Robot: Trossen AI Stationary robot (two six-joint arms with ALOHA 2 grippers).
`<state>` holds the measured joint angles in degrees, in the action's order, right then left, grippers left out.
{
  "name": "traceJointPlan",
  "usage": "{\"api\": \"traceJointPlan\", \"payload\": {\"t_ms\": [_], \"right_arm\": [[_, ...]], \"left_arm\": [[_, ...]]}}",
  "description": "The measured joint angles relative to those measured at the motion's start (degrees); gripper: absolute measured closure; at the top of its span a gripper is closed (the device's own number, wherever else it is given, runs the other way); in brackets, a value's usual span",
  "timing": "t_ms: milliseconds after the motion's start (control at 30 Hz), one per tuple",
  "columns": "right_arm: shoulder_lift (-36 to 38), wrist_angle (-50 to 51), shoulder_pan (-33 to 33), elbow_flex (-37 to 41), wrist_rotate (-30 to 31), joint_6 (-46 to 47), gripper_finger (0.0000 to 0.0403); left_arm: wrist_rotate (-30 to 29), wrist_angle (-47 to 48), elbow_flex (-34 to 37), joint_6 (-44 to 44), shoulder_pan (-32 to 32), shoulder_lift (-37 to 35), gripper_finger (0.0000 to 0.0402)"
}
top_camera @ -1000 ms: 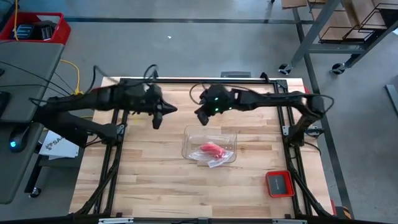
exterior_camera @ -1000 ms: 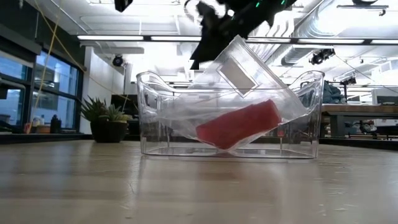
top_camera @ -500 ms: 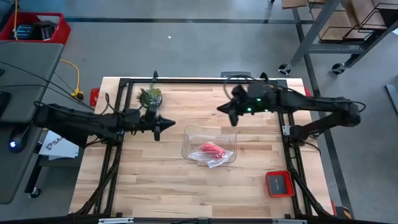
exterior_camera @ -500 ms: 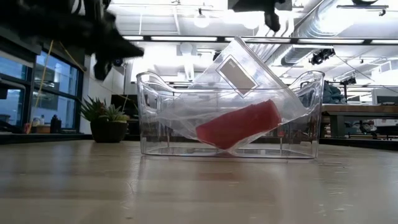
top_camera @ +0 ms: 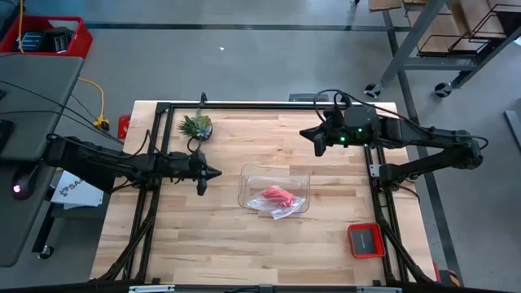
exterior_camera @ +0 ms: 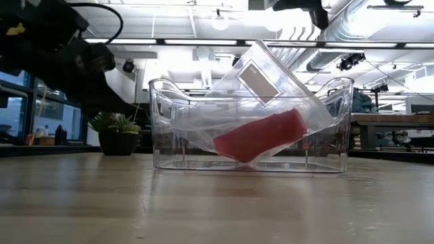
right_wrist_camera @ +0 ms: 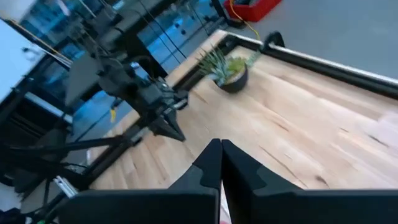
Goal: Roll bandage
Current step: Return to Home Position
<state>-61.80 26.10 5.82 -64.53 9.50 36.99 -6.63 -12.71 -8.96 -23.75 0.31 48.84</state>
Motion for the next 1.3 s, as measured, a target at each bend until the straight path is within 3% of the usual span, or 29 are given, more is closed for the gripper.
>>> {"api": "traceJointPlan", "payload": {"t_ms": [200, 367, 667, 900, 1000, 1133, 1300], "right_arm": [[0.0, 1.6, 0.0, 0.0, 0.4, 0.6, 0.0403], [0.1, 0.9, 0.0, 0.0, 0.3, 0.5, 0.0403], [1.7, 1.1, -0.6, 0.0, 0.2, -1.3, 0.0403], [2.5, 2.3, -1.3, 1.1, 2.8, -5.5, 0.0403], [2.6, 2.4, -1.2, 1.9, 3.0, -4.0, 0.0403], [2.8, 1.1, -1.7, 3.0, 2.4, -3.4, 0.0403], [3.1, -0.4, -1.8, 3.6, 2.1, -3.4, 0.0403]], "left_arm": [[4.6, -17.2, 8.4, -8.7, -1.3, -1.2, 0.0401], [3.9, -17.5, 8.3, -6.4, -2.4, -2.7, 0.0401], [3.4, -2.6, 8.3, -3.1, -2.3, -2.1, 0.0401], [3.4, 1.6, 8.3, -3.1, -2.3, -2.1, 0.0401], [3.5, 4.6, 8.2, -3.0, -2.3, -7.0, 0.0401], [3.5, 11.8, 8.3, -3.0, -2.3, -19.7, 0.0401], [3.6, 11.1, 8.3, -3.0, -2.3, -34.3, 0.0401]]}}
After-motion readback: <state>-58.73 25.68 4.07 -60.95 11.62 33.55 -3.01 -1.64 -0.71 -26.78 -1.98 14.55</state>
